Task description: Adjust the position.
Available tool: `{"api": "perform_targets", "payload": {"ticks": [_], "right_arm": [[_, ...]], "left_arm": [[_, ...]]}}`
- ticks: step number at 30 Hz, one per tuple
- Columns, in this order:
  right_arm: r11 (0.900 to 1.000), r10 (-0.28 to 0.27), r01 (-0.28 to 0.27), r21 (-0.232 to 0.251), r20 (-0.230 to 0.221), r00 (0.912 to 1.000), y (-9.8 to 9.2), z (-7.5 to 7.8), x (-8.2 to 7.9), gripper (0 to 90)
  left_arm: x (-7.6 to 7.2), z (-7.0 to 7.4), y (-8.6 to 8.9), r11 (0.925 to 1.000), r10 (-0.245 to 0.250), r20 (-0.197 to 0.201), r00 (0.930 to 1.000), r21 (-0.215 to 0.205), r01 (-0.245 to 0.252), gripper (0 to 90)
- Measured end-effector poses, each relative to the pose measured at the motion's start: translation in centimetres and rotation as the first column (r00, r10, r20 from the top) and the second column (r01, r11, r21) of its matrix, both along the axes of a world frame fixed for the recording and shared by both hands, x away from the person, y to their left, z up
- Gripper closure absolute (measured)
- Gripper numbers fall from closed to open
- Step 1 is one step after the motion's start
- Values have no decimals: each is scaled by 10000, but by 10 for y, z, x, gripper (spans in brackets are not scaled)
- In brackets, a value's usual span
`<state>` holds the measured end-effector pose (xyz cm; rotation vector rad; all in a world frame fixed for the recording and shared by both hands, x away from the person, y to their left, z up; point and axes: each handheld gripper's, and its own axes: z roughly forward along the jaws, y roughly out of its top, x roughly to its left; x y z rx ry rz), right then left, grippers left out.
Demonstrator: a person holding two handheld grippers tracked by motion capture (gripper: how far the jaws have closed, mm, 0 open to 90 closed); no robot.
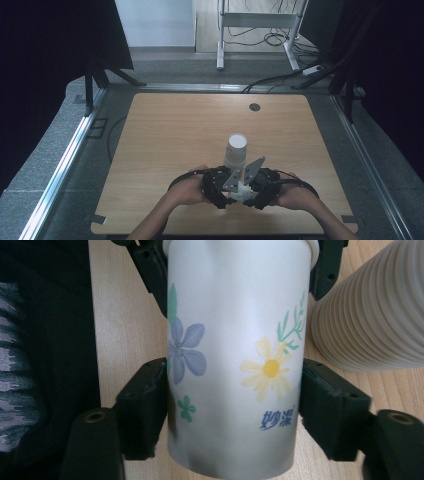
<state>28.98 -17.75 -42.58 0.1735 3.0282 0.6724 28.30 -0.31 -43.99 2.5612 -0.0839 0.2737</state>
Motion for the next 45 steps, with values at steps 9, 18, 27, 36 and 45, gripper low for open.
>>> {"api": "perform_targets", "payload": {"ticks": [9, 18, 27, 36, 45], "right_arm": [[9991, -189, 194, 365, -155, 9997, -5, 1, 1, 358], [9957, -270, 279, 888, -119, 9996, -10, 3, -1, 361], [9837, -544, 574, 1705, -219, 9983, -20, 4, -2, 360], [9522, -860, 890, 2923, -230, 9960, -30, -2, -5, 360], [9119, -1061, 1037, 3971, -160, 9942, -39, -5, -8, 361]], "left_arm": [[2, 0, 2, 9991, 131, -312, 9994, -390, -144, 249], [6, 4, 11, 9909, 388, -902, 9952, -1248, -500, 148], [9, 8, 23, 9689, 417, -1599, 9863, -2343, -790, 137], [12, 11, 31, 9402, 324, -2164, 9758, -3246, -1032, 128], [14, 14, 36, 9141, 200, -2625, 9647, -3860, -1240, 128]]}}
